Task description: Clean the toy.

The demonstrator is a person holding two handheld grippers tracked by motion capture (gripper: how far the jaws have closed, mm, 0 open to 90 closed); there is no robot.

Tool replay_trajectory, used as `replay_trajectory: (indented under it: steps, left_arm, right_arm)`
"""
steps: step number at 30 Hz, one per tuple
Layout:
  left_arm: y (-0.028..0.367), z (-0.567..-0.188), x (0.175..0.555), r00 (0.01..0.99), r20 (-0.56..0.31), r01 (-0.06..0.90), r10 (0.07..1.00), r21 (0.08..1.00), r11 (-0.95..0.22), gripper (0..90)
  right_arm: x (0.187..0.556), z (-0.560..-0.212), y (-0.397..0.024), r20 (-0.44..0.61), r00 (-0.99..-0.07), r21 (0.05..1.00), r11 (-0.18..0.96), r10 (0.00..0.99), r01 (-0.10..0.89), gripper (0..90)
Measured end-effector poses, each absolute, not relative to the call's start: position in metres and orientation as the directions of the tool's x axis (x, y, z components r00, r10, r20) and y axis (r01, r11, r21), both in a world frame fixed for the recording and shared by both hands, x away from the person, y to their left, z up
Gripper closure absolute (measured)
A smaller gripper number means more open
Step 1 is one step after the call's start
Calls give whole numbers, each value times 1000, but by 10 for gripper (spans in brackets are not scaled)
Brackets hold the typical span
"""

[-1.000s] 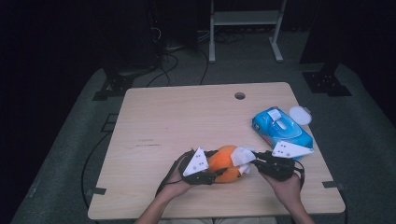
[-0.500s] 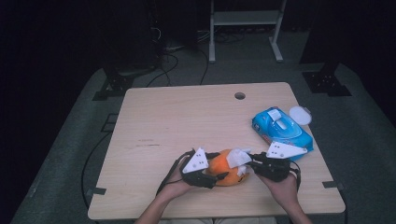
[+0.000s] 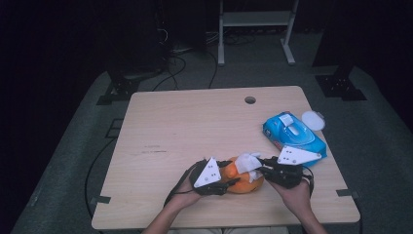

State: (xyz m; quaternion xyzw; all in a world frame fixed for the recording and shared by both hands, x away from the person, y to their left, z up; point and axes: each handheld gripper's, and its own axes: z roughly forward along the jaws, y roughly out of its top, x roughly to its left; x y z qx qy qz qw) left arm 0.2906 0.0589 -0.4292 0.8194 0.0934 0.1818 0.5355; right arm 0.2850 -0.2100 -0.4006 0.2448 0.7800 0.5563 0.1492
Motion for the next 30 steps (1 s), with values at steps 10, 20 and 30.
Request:
replay_trajectory:
  steps: [10, 20, 30]
  left_arm:
    - [57, -433, 290, 923, 175, -20, 342, 910, -414, 427]
    - [67, -432, 297, 926, 86, 59, 368, 930, -364, 311]
    - [76, -431, 303, 925, 39, 109, 378, 925, -364, 415]
  right_arm:
    - [282, -405, -199, 87, -861, 948, 223, 502, 226, 822]
    - [291, -411, -220, 105, -802, 936, 213, 588, 279, 822]
    - [290, -414, -210, 76, -815, 930, 254, 574, 265, 822]
